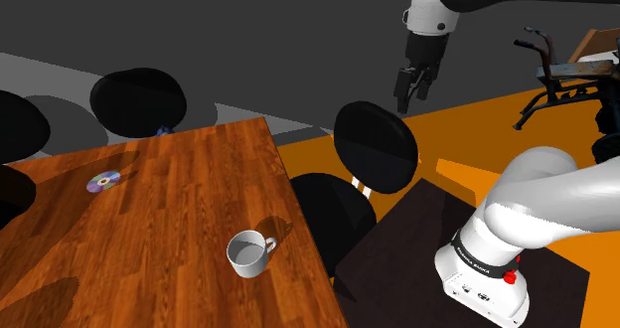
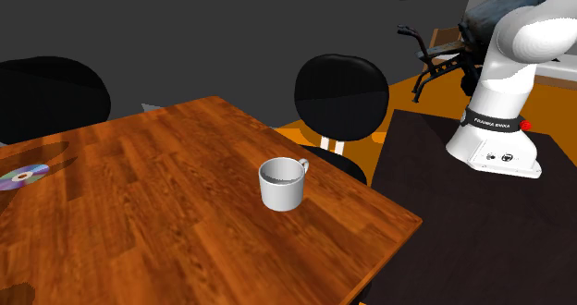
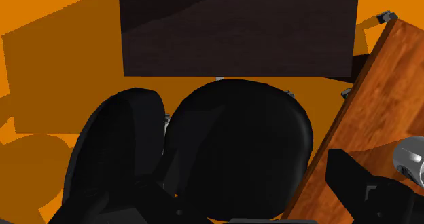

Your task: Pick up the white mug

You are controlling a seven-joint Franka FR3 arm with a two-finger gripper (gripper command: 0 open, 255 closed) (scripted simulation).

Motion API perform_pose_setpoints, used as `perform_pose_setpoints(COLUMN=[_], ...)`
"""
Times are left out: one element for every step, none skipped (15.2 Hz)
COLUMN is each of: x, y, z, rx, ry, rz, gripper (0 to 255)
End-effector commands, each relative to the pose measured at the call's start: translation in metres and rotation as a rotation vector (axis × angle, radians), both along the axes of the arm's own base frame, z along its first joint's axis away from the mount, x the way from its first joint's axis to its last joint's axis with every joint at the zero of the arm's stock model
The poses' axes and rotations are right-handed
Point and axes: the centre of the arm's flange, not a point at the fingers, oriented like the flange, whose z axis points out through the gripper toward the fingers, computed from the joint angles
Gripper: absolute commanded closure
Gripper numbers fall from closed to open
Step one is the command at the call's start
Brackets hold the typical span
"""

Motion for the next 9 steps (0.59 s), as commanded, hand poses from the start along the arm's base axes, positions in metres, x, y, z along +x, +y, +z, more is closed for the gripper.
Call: perform_pose_setpoints(x=[0.000,0.003,0.006,0.009,0.012,0.015,0.018,0.021,0.024], y=[0.000,0.011,0.022,0.034,0.045,0.056,0.067,0.078,0.089], z=[0.000,-0.007,-0.013,-0.020,-0.027,-0.033,-0.040,-0.047,-0.053], rx=[0.000,-0.001,-0.003,-0.004,-0.005,-0.007,-0.008,-0.009,-0.011], ry=[0.000,-0.001,-0.002,-0.003,-0.003,-0.004,-0.005,-0.006,-0.007], rz=[0.000,-0.001,-0.001,-0.002,-0.003,-0.004,-0.004,-0.005,-0.006], gripper=[0,0,0,0,0,0,0,0,0])
